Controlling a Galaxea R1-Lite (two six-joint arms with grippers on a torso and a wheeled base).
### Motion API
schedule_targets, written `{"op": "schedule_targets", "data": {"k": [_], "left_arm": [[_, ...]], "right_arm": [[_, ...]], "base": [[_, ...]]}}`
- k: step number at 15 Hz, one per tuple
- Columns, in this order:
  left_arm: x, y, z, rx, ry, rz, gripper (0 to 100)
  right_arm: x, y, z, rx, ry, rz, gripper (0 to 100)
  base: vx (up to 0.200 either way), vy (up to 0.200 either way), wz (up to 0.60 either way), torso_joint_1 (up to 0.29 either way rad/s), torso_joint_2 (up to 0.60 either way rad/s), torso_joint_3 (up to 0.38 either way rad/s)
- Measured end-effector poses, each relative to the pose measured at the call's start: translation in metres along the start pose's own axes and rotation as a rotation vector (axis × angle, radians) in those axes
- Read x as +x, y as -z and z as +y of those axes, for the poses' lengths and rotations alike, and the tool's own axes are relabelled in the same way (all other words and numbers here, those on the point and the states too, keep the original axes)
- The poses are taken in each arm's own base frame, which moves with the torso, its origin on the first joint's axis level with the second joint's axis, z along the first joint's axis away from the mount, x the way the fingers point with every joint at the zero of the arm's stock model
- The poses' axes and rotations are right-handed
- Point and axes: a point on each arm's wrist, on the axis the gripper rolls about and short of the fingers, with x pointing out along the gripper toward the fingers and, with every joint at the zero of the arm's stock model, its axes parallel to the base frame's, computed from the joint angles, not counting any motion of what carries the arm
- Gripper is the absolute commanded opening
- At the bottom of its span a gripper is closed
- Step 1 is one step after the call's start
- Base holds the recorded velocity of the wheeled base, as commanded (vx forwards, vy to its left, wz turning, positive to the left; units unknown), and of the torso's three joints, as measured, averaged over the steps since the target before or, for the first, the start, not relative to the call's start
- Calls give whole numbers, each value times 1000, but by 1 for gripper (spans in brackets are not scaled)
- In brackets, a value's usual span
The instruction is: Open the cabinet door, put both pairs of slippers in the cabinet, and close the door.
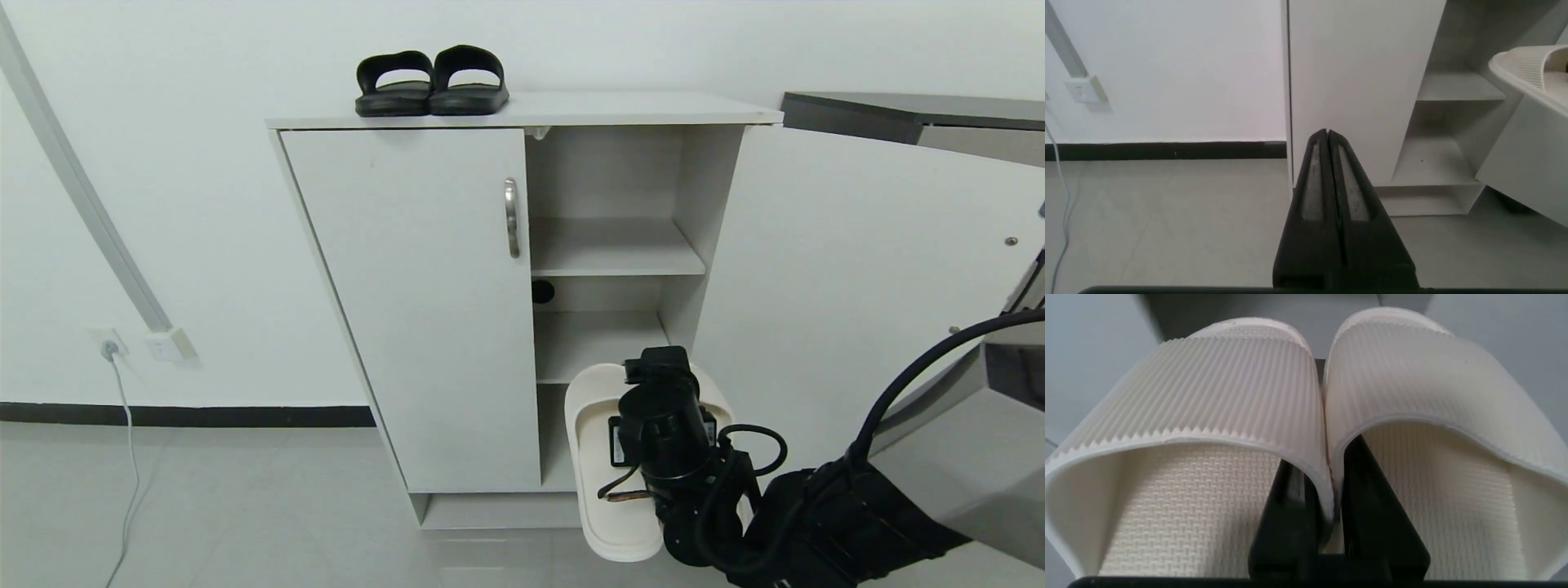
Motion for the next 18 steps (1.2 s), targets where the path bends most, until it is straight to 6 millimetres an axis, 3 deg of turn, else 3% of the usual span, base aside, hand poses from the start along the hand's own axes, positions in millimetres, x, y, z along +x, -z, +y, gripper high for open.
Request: {"op": "schedule_targets", "data": {"k": [8,14,18], "left_arm": [[0,0,0,0,-1,0,0],[0,0,0,-1,0,0,0],[0,0,0,-1,1,0,0]], "right_arm": [[11,11,12,24,-101,-4,0],[46,45,18,13,-70,19,0],[50,56,19,1,-66,34,0]], "base": [[0,0,0,0,0,0],[0,0,0,0,0,0],[0,0,0,-2,3,-112]]}}
